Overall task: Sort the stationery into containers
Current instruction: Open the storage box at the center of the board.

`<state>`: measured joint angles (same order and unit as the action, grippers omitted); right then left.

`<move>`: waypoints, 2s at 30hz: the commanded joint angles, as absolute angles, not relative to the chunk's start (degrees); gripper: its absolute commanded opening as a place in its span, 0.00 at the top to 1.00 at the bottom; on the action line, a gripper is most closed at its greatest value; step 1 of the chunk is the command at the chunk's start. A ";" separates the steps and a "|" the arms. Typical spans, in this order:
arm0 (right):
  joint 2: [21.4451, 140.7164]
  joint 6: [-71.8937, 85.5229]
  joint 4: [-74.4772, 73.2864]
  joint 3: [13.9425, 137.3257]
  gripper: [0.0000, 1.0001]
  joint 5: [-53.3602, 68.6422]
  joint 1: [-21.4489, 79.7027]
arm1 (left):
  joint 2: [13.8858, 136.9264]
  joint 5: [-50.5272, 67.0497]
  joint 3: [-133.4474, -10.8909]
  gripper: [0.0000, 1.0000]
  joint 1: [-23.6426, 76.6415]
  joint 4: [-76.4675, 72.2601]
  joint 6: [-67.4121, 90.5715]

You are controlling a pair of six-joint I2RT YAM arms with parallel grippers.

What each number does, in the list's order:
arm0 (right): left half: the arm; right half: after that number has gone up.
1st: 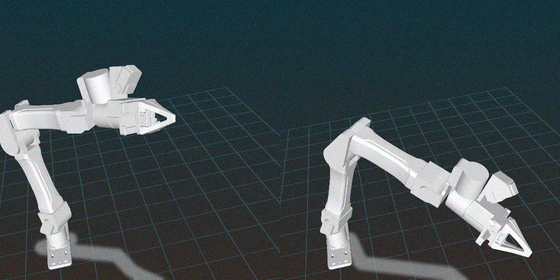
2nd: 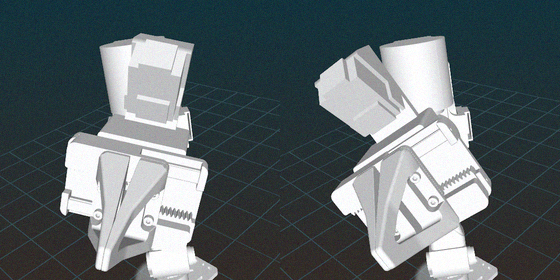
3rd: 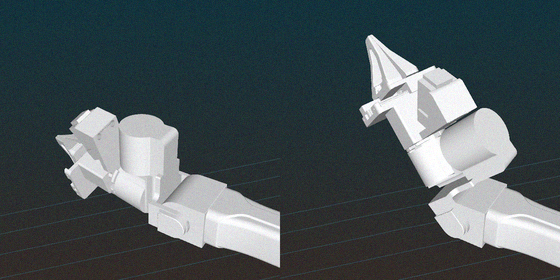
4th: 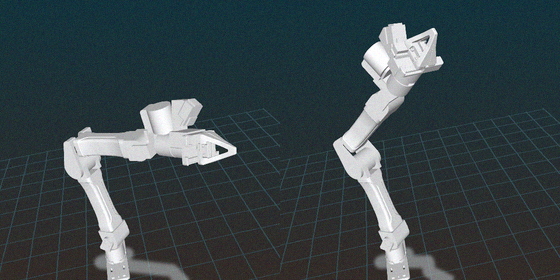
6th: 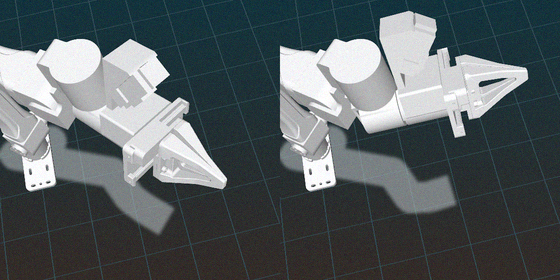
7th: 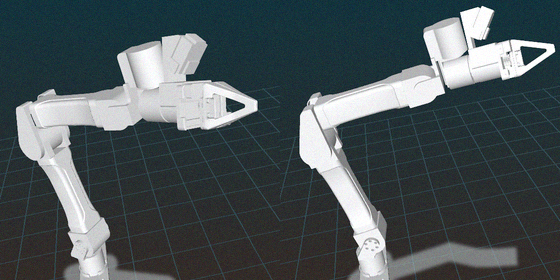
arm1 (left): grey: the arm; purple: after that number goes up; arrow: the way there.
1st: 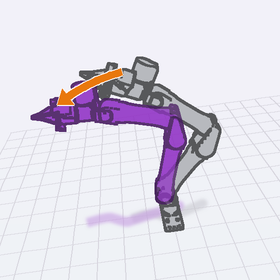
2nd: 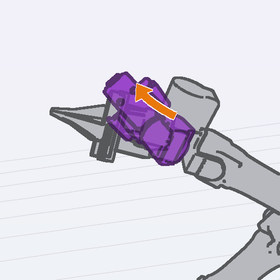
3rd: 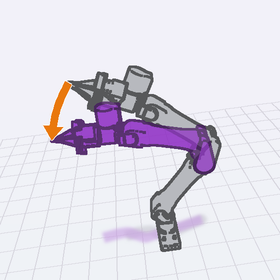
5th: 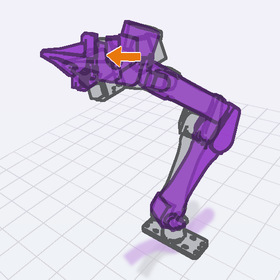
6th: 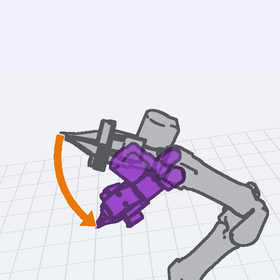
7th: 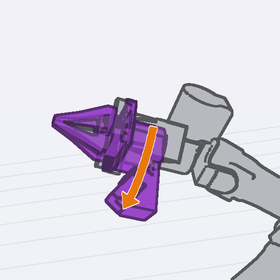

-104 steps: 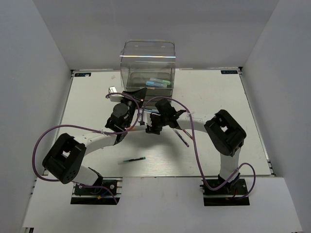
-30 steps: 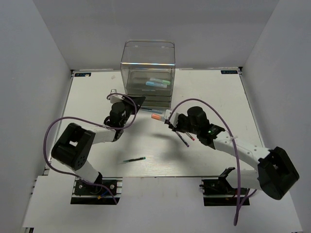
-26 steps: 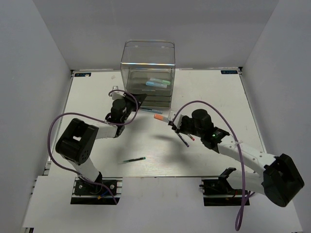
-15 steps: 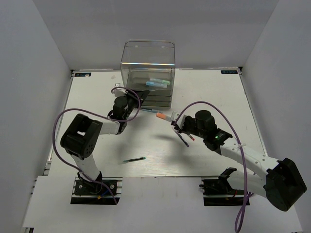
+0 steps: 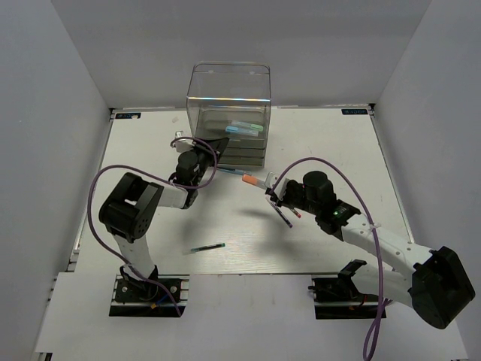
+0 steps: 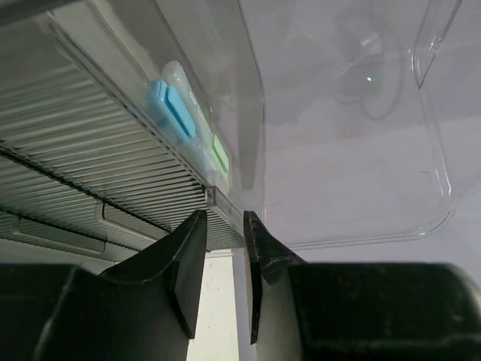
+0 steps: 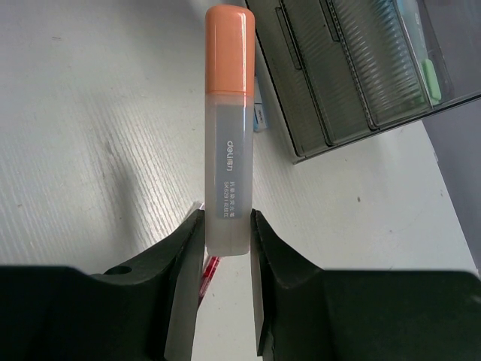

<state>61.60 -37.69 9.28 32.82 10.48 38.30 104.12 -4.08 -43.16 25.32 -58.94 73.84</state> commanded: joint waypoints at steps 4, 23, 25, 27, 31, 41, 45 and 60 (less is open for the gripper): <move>60.21 -37.88 12.66 32.26 1.00 10.90 37.88 | 104.85 -7.12 -43.77 0.66 25.93 -61.70 75.06; 59.68 -38.93 12.74 31.55 1.00 10.99 37.97 | 106.96 -10.37 -45.97 0.88 25.93 -62.75 76.64; 59.50 -39.11 12.57 31.55 1.00 10.90 38.14 | 106.96 -10.37 -45.97 0.92 25.93 -62.75 76.64; 59.50 -39.20 12.74 31.55 1.00 10.81 38.06 | 106.96 -9.85 -45.97 0.97 25.93 -62.75 76.64; 59.67 -39.29 12.74 31.55 1.00 10.90 38.06 | 104.95 -9.23 -44.39 1.00 25.93 -64.07 76.64; 59.94 -39.64 13.88 31.73 1.00 10.02 37.97 | 100.37 -8.09 -42.63 1.00 26.46 -65.39 75.59; 60.73 -39.99 14.41 32.17 1.00 9.05 38.06 | 98.62 -8.09 -42.63 1.00 26.46 -64.86 75.59; 71.19 -48.25 27.58 34.62 1.00 -1.48 38.23 | 91.32 -7.56 -41.04 1.00 27.51 -62.40 73.74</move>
